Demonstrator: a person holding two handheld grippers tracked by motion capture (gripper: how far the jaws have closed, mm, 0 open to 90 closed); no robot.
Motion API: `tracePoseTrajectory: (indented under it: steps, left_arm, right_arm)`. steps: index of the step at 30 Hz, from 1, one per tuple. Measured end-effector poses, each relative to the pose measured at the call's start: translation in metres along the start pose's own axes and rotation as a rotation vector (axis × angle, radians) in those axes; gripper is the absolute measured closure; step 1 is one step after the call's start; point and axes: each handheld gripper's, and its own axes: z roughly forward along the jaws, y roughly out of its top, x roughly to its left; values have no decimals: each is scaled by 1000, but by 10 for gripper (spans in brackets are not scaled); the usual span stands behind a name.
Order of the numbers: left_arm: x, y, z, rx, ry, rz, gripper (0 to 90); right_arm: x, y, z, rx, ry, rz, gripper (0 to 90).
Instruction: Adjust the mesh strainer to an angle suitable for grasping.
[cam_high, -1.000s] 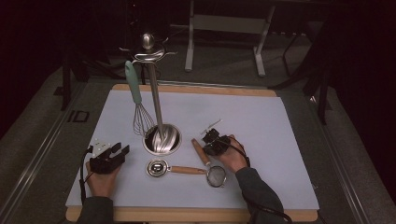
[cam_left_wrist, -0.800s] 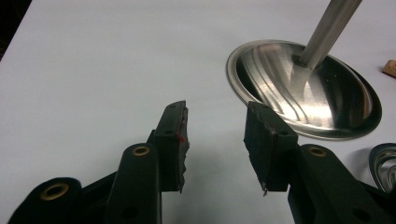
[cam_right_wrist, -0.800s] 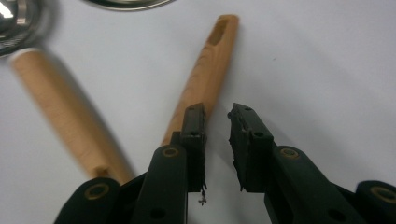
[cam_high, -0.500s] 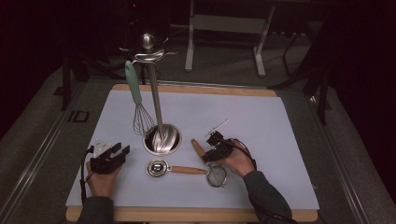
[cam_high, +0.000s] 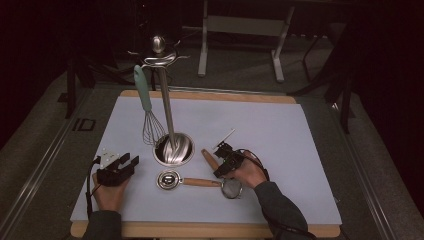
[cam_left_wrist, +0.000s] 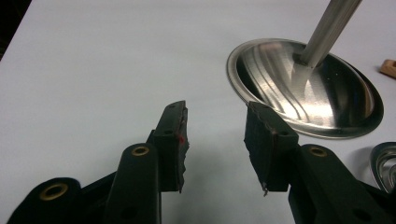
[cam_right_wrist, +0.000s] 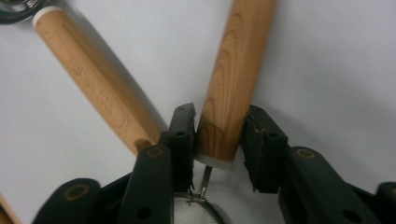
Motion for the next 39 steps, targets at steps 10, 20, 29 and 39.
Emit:
tracePoseTrajectory:
  steps: [10, 20, 29, 39]
  left_arm:
    - [0, 0, 0, -1, -1, 1, 592]
    - [-1, 0, 0, 0, 2, 1, 593]
    - [-1, 0, 0, -1, 1, 1, 592]
    - [0, 0, 0, 1, 2, 2, 592]
  right_arm:
    - [5, 5, -10, -51, -32, -22, 711]
    - [3, 3, -24, -111, -7, -41, 711]
    - [4, 3, -38, -183, 20, -46, 711]
    - [8, 5, -51, -235, 48, -53, 711]
